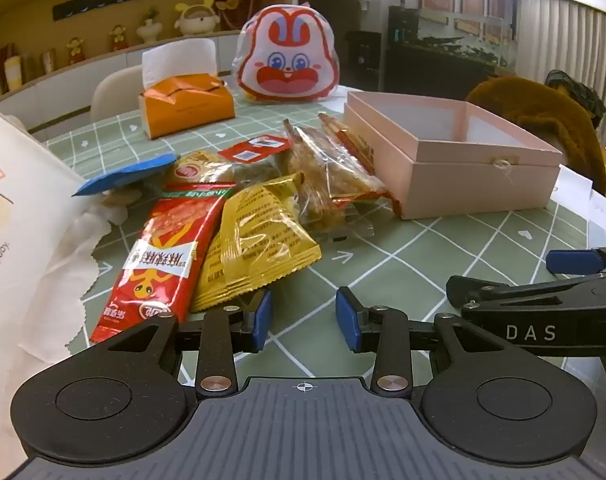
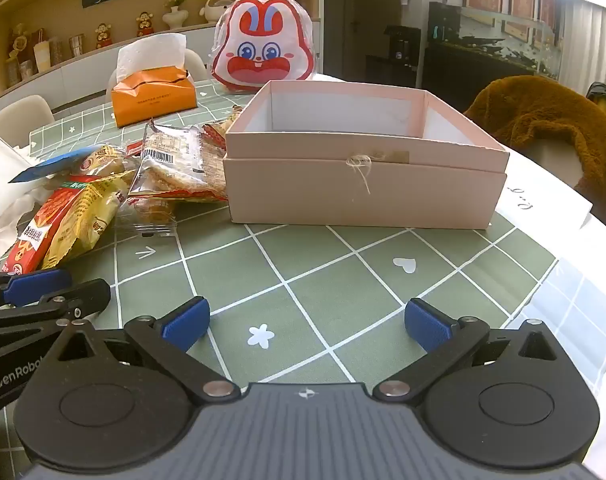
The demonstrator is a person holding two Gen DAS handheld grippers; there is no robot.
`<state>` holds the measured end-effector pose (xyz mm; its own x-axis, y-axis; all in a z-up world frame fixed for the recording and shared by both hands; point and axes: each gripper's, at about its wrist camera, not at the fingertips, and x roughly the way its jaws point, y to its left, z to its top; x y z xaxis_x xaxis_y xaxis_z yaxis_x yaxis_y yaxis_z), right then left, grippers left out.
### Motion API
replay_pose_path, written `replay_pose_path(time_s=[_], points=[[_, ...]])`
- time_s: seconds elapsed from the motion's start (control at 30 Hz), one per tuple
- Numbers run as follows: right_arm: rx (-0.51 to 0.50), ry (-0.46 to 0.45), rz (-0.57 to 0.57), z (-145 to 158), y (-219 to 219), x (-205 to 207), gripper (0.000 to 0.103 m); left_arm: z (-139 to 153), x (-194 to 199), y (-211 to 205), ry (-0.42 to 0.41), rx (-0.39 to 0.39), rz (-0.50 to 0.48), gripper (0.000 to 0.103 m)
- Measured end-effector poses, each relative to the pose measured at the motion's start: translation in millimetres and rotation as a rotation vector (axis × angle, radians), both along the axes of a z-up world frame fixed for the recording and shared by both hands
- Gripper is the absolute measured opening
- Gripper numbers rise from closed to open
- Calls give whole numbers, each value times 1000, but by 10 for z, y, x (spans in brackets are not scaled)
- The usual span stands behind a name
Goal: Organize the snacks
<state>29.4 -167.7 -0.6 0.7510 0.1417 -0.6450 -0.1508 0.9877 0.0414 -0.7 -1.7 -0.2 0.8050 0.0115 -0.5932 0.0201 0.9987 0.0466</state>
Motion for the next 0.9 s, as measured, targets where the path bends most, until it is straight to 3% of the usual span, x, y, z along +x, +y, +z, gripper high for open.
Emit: replay_pose_path(time_s=[0.03, 0.9], points=[[0, 0, 0, 0, 0, 0, 103, 4, 17, 28, 22, -34, 0, 41], [0, 0, 0, 0, 5, 7, 103, 6, 26, 42, 12, -22, 0, 41]])
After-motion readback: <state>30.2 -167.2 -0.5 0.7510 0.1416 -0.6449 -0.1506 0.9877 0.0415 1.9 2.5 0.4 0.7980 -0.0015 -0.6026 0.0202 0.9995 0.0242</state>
